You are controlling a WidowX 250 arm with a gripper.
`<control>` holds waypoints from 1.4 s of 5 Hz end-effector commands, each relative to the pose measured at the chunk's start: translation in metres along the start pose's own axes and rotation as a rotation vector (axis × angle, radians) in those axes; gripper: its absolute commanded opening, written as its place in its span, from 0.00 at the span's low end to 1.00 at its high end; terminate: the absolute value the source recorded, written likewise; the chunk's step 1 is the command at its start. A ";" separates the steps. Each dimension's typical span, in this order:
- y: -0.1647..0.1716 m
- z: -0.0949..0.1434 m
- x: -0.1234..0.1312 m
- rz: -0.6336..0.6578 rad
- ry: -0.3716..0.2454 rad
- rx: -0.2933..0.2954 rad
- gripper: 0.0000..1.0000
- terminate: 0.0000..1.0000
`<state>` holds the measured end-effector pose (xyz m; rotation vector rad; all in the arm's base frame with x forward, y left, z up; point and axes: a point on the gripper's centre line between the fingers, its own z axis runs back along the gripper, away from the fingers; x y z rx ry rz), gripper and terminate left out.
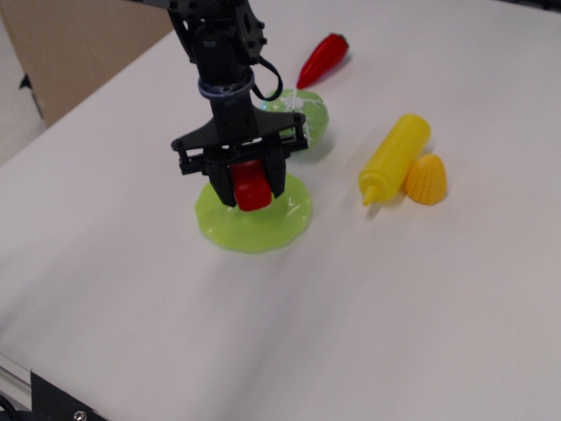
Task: Put sushi on plate
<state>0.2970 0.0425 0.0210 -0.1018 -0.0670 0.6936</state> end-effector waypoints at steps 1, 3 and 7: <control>-0.004 0.010 0.000 0.015 -0.010 -0.002 1.00 0.00; -0.002 0.049 -0.011 -0.018 -0.095 -0.011 1.00 0.00; -0.003 0.077 -0.018 -0.091 -0.168 -0.024 1.00 1.00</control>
